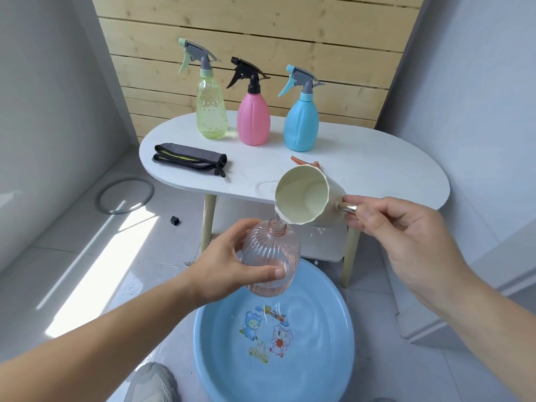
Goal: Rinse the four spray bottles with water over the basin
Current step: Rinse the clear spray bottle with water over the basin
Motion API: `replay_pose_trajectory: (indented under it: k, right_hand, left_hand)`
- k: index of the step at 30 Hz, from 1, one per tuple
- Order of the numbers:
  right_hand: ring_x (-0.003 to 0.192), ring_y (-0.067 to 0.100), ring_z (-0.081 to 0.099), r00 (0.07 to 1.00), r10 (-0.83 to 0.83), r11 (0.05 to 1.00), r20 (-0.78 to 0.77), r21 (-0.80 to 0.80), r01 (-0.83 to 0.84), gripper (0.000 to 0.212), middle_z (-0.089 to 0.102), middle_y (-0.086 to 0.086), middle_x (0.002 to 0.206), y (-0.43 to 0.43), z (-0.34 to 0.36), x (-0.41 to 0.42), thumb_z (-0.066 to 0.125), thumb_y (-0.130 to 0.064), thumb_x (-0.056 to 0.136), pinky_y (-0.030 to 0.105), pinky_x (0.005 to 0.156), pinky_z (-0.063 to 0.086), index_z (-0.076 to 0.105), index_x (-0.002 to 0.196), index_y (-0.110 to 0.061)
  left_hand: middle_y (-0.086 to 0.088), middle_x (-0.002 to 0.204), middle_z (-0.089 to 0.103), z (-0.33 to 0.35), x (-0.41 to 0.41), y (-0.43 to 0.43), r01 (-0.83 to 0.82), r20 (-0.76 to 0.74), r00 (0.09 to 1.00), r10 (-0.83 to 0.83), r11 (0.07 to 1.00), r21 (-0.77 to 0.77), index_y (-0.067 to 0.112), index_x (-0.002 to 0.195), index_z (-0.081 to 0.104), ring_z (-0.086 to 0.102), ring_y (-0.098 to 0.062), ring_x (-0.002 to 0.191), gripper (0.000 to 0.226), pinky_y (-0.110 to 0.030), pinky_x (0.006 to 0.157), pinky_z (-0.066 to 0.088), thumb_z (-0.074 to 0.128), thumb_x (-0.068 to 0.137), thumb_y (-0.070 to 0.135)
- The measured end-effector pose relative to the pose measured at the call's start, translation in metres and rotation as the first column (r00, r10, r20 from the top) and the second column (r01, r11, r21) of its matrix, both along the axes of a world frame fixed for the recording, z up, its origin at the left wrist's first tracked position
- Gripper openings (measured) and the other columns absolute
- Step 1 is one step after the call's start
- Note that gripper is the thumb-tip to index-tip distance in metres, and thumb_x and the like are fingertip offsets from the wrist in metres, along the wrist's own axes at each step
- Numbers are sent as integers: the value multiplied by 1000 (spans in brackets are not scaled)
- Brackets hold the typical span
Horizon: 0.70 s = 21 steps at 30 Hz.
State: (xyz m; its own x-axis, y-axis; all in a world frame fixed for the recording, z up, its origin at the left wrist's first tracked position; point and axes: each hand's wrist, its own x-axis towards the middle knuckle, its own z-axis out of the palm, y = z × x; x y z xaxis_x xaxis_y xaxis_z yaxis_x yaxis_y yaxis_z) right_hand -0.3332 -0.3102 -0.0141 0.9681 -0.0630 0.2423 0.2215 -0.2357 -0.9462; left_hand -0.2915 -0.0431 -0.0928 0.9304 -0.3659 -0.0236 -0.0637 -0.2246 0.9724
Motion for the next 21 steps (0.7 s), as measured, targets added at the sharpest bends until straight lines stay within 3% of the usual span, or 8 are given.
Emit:
replay_pose_trajectory:
  k: [7,21]
  right_hand:
    - [110,18,69,1000,-14,999,-4,-32,14,15,74,-11,115,0,0,0,71,-37,89,48,106,48,79,91,-25]
    - [110,13,69,999,0,997,47,-77,4,16,75,-8,114,3,1,-4,66,-27,89,51,104,49,78,82,-19]
  left_hand:
    - [10,120,74,-3,0,-1,-2,-1,1000,2,1000,-3,31,128,62,69,-9,115,79,-30,99,57,95,57,44]
    - [10,120,73,-6,-1,0,-14,-12,1000,14,1000,-11,31,129,61,68,-8,116,83,-30,98,57,96,56,44]
